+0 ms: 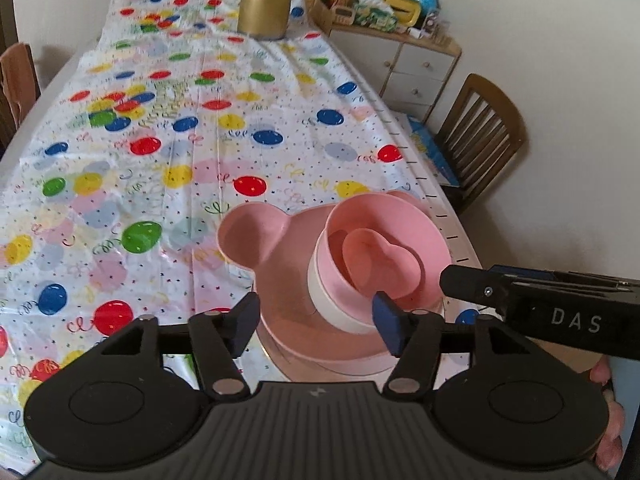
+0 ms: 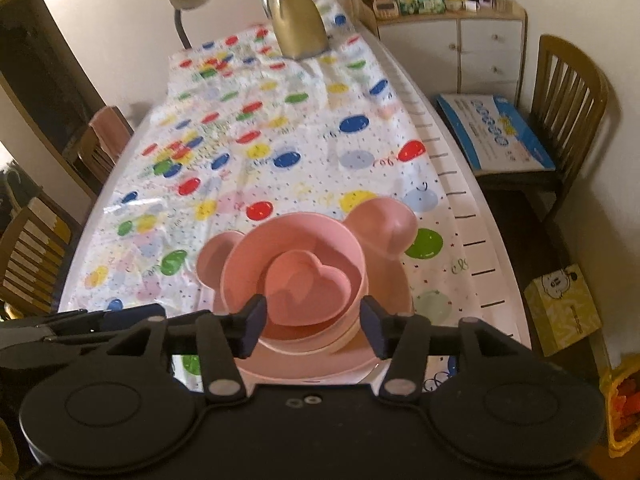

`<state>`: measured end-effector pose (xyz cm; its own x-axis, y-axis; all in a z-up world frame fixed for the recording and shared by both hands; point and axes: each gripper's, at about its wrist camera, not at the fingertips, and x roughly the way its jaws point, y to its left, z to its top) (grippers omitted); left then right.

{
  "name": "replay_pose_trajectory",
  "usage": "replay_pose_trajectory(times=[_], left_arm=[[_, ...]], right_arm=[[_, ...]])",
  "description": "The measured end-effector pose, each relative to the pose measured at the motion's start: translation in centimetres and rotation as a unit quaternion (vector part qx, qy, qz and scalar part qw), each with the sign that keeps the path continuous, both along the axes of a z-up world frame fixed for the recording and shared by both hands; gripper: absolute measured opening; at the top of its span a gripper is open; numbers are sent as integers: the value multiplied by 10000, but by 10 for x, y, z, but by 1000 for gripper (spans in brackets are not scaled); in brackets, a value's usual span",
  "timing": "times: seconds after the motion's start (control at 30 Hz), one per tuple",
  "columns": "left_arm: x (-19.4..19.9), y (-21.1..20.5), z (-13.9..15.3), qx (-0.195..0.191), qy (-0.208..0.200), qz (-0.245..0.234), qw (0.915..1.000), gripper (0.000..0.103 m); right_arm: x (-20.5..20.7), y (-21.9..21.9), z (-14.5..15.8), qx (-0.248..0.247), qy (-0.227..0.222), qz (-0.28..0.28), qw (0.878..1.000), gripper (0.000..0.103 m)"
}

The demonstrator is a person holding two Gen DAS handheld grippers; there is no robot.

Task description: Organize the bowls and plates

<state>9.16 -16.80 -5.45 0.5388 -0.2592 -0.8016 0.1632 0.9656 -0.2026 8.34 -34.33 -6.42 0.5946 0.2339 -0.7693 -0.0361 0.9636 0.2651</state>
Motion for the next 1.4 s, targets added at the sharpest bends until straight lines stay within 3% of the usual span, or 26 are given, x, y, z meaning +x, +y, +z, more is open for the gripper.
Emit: replay_pose_trajectory(times=[0.3, 0.43, 0.67, 0.8, 0.87, 0.9, 1.4], left_arm=[[-33, 16, 15, 79, -363, -78, 9993, 63], [-46, 24, 23, 3, -496, -85, 9987, 78], [-64, 34, 31, 1, -693, -102, 9975, 83], [-69, 39, 33, -79, -739, -94, 9972, 86], [-73, 41, 34, -121, -791, -62, 9968, 99], [-75, 42, 35, -156, -827, -57, 9964, 101], [-97, 56, 44, -214, -1140, 31, 9932, 102]], right_arm=[[-38, 0, 22, 150, -804, 154, 9965, 83], [-52, 4, 31, 39, -1132, 260, 9932, 90], [-73, 9, 40, -36, -1467, 251, 9889, 101], [-82, 10, 39, -35, -1559, 240, 9875, 103], [-86, 11, 40, -40, -1647, 236, 9861, 103], [-88, 12, 41, -25, -1688, 228, 9854, 103], [-112, 14, 45, -43, -2137, 49, 9769, 103]])
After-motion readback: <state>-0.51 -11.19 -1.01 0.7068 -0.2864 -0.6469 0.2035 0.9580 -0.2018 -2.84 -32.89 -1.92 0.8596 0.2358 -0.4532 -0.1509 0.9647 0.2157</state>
